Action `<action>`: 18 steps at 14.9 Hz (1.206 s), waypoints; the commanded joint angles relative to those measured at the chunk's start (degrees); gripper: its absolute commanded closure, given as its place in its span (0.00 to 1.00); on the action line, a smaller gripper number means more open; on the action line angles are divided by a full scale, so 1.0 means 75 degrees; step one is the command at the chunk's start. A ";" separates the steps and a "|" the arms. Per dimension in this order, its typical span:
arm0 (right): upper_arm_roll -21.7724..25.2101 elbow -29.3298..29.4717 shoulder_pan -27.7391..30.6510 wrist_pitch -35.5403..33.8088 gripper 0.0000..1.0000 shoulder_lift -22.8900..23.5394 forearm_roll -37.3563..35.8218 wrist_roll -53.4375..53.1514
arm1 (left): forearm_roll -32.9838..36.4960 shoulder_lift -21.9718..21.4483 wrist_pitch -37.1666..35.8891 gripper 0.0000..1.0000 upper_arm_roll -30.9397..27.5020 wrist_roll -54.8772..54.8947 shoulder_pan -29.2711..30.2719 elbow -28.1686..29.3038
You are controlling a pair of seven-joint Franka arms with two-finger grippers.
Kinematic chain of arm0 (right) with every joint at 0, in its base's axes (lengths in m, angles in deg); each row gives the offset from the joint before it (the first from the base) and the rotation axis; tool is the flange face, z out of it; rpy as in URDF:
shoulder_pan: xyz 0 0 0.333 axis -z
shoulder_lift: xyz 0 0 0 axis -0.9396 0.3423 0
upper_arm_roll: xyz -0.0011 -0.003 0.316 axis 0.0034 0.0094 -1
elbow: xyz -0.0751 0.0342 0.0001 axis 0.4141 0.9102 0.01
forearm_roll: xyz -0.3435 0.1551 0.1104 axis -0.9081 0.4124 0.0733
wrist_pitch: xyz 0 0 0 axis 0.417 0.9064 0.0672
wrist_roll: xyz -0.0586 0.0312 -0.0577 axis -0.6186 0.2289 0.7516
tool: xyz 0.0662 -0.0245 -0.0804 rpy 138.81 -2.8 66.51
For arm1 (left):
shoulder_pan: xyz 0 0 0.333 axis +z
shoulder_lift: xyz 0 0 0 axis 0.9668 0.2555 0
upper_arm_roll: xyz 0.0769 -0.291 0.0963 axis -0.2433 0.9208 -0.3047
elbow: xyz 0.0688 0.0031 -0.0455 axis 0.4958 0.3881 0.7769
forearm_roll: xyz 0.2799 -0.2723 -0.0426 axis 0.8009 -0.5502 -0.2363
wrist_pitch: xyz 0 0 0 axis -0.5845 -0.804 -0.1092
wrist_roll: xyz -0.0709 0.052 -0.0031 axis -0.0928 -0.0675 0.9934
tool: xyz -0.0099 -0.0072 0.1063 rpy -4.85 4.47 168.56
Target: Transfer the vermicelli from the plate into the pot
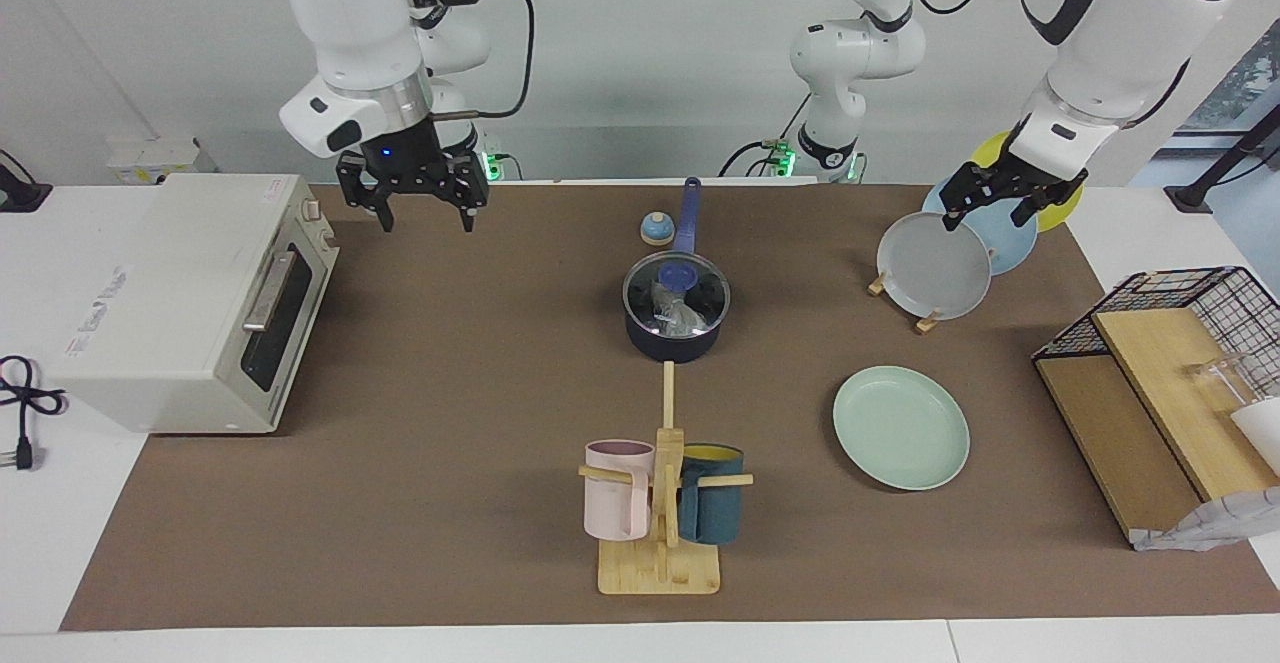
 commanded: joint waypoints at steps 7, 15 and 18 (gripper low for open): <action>-0.0050 0.0085 0.1082 -0.1159 0.00 -0.0461 0.0053 0.1435 | 0.0098 -0.0101 -0.0095 0.00 0.0098 0.0016 0.0135 -0.0022; -0.0074 0.0203 0.1518 -0.1981 0.00 -0.0239 0.0042 0.1886 | 0.0098 -0.0090 -0.0095 0.00 0.0098 0.0016 0.0135 -0.0022; -0.0074 0.0074 0.1589 -0.1469 0.00 -0.0273 0.0101 0.1886 | 0.0098 -0.0090 -0.0095 0.00 0.0098 0.0016 0.0124 -0.0022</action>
